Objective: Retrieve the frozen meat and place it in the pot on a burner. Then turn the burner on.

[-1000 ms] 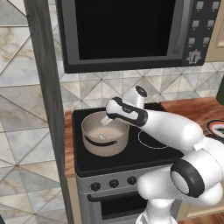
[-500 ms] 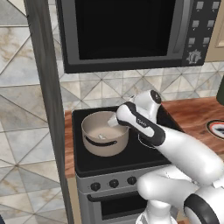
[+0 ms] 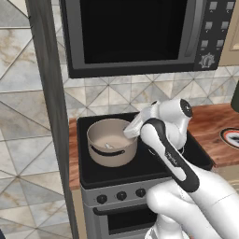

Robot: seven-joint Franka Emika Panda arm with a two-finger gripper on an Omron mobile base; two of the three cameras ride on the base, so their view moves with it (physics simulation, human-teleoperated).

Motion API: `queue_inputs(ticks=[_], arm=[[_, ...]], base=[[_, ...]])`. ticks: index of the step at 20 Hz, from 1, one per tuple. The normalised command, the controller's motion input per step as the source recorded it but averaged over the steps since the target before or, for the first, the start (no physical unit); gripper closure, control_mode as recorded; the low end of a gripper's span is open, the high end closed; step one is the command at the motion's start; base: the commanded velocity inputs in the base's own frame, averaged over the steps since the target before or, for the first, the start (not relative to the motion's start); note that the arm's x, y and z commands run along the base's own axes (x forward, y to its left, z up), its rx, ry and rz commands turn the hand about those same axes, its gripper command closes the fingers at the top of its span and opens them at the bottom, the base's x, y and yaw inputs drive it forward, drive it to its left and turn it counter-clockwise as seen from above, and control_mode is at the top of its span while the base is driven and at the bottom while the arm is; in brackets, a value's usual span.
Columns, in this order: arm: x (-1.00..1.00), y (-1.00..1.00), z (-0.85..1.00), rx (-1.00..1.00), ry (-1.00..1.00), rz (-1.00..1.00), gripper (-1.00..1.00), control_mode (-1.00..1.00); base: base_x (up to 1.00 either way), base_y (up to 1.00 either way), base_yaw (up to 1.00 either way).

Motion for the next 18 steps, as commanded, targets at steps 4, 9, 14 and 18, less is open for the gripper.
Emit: queue_inputs(ticks=[4,9,14,18], arm=[[-0.79,-0.03,0.28,0.07,-0.02,-0.06,-1.00,-1.00],[-0.39,0.00,0.02,0.00,0.01,-0.17,-1.00,-1.00],[-0.25,0.00,0.00,0.00,0.01,-0.24,-1.00,-1.00],[-0.10,-0.02,0.00,0.00,0.06,-0.21,-1.00,-1.00]], base=[[0.00,0.00,0.00],[0.00,0.00,0.00],[0.00,0.00,0.00],[0.00,0.00,0.00]])
